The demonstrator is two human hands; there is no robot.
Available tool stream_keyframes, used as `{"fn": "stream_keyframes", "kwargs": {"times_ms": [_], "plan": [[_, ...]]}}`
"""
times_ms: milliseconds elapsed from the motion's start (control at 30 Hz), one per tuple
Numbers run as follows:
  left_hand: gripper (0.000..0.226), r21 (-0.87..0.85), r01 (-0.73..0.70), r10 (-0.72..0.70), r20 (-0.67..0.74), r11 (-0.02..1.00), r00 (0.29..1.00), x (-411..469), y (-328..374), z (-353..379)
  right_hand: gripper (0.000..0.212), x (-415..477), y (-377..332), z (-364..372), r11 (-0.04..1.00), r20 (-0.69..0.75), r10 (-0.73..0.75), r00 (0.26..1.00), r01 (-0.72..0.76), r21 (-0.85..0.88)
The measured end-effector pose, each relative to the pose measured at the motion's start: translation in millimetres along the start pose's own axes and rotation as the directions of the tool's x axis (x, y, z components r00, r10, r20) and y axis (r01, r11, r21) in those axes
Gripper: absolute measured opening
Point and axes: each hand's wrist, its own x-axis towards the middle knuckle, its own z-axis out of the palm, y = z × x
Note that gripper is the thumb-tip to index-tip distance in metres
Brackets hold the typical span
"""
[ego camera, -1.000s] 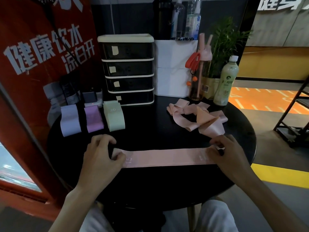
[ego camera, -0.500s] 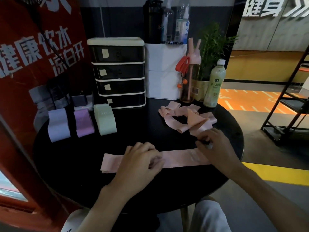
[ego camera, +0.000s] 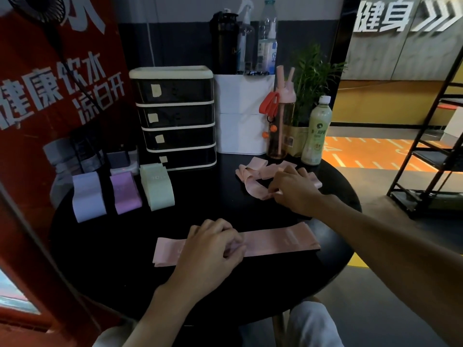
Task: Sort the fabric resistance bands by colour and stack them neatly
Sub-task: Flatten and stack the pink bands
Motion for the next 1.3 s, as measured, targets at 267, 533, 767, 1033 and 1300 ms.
{"fn": "stream_keyframes", "kwargs": {"times_ms": [267,533,767,1033,1300], "plan": [[0.027,-0.025,-0.017,0.014,-0.095,1.0,0.995,2,3,-4,0.018,-1,-1,-24,0.928,-0.273,-0.014,0.962,0.114,0.356],[0.016,-0.239,-0.076,0.004,-0.287,0.968,0.958,60,33,-68,0.024,-9,-18,-88,0.829,-0.437,0.009,0.899,0.238,0.506],[0.034,-0.495,-0.05,-0.098,-0.269,0.867,0.958,115,59,-110,0.021,-16,-29,-128,0.709,-0.491,0.128,0.862,0.267,0.653],[0.011,-0.658,-0.029,-0.175,-0.242,0.753,0.955,124,72,-124,0.015,-26,-38,-145,0.57,-0.516,0.222,0.827,0.319,0.757],[0.019,-0.686,-0.094,-0.157,-0.294,0.722,0.943,127,79,-138,0.02,-25,-44,-150,0.474,-0.461,0.268,0.846,0.301,0.828]]}}
